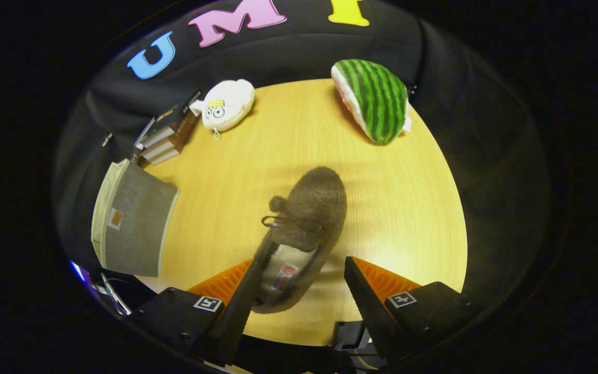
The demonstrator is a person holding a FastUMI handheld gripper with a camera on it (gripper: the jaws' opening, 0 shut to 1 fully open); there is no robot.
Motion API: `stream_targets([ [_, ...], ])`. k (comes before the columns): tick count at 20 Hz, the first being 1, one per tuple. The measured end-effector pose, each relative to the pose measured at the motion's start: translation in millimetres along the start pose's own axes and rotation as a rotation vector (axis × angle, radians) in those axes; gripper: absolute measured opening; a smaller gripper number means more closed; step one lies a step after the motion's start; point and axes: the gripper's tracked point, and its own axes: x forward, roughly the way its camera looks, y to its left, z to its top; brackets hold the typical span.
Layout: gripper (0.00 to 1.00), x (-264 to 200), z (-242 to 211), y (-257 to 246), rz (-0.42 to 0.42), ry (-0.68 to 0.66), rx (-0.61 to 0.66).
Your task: Open the storage box then place both shoes into the box .Put the left shoe in first, then the right shoe, with the right side of both shoes facing outward in a uniform manner.
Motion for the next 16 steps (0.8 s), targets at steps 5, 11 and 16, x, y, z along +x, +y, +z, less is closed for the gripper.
stream_targets([
  [5, 0.99, 32.0, 7.8, -11.9, 0.003, 0.026, 0.028],
  [11, 0.93, 53.6, 10.4, -11.1, 0.041, 0.068, 0.115],
  [16, 0.43, 57.6, 9.5, -20.0, 0.018, 0.071, 0.167],
])
